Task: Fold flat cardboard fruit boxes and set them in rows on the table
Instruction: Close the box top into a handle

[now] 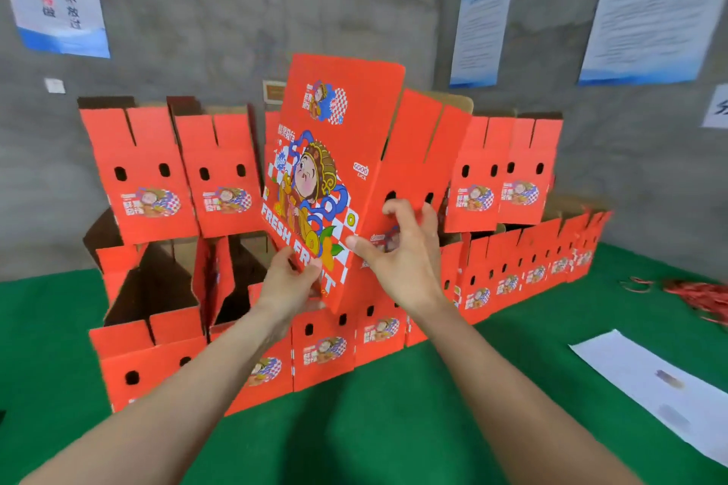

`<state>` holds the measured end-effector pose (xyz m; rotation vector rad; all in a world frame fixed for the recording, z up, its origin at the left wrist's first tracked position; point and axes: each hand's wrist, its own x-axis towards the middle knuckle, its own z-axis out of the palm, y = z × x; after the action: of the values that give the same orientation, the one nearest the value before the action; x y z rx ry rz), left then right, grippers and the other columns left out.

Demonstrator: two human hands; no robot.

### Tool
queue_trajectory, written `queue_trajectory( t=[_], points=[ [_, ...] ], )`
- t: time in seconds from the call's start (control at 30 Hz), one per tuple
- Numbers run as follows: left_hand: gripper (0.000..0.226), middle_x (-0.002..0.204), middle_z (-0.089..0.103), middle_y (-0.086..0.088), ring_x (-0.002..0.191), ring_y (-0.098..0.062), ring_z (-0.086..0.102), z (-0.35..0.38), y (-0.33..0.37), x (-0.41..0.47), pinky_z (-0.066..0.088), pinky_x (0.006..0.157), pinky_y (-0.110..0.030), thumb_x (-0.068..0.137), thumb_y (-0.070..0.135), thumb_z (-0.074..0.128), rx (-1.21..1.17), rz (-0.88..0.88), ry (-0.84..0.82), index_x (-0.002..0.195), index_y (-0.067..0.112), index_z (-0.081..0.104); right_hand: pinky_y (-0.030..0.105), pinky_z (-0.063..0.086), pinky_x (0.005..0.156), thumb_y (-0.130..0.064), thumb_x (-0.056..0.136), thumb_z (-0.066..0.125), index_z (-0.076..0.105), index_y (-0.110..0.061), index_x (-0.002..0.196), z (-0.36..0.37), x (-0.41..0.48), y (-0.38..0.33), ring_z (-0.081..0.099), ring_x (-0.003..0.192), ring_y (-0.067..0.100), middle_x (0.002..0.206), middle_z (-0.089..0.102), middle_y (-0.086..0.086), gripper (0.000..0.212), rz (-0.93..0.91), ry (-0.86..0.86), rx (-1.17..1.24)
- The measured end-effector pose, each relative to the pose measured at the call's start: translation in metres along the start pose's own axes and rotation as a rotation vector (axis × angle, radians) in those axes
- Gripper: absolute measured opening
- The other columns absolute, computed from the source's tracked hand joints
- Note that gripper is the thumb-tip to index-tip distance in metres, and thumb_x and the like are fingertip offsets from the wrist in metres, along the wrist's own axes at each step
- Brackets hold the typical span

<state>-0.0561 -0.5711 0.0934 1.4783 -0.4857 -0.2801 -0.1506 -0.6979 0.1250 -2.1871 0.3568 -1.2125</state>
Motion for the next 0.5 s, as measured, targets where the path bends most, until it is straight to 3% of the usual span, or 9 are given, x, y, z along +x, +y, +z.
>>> queue_trajectory(
  t=[0.07,0.23,0.33,0.4,0.5],
  points=[
    [0.040,0.121,0.061,-0.016,0.097,-0.026,0.065,0.022,0.002,0.025,0.057,0.076,-0.039,0.096,0.021,0.054,0.038,-0.028,-0.073,0.134,0.018,0.046,0.043,0.042,0.099,-0.048,0.069,0.076,0.044,-0.039,0.104,0.001,0.020,0.024,0.053,0.114,0.041,0.148,0.017,0.015,0.048,0.037,0.024,-0.025],
    [0.046,0.107,0.060,0.002,0.096,-0.019,0.057,0.075,0.007,0.079,0.051,0.082,-0.035,0.101,0.015,0.042,0.087,-0.044,-0.265,0.142,0.034,0.038,0.034,0.036,0.098,-0.041,0.072,0.077,0.052,-0.028,0.112,0.013,0.072,0.081,0.032,0.132,0.034,0.150,0.016,0.017,0.049,0.090,0.142,-0.096],
    [0.046,0.125,0.048,0.014,0.117,-0.013,0.046,0.096,0.004,0.112,0.043,0.096,-0.040,0.102,0.017,0.038,0.180,-0.032,-0.342,0.143,0.038,0.035,0.036,0.037,0.096,-0.036,0.073,0.078,0.053,-0.027,0.112,0.022,0.103,0.112,0.026,0.135,0.034,0.153,0.011,0.018,0.047,0.106,0.166,-0.136],
    [0.045,0.123,0.045,0.015,0.111,-0.005,0.042,0.110,0.001,0.133,0.041,0.095,-0.038,0.103,0.017,0.036,0.274,0.004,-0.378,0.142,0.040,0.035,0.036,0.038,0.092,-0.034,0.073,0.078,0.053,-0.026,0.111,0.027,0.121,0.133,0.027,0.134,0.034,0.154,0.008,0.016,0.045,0.113,0.160,-0.162],
    [0.047,0.095,0.045,0.013,0.084,0.002,0.039,0.135,-0.003,0.158,0.039,0.075,-0.026,0.103,0.016,0.034,0.358,0.049,-0.405,0.145,0.036,0.032,0.034,0.038,0.086,-0.032,0.073,0.078,0.054,-0.026,0.110,0.031,0.143,0.161,0.029,0.130,0.032,0.155,0.009,0.014,0.045,0.125,0.163,-0.202]
  ],
)
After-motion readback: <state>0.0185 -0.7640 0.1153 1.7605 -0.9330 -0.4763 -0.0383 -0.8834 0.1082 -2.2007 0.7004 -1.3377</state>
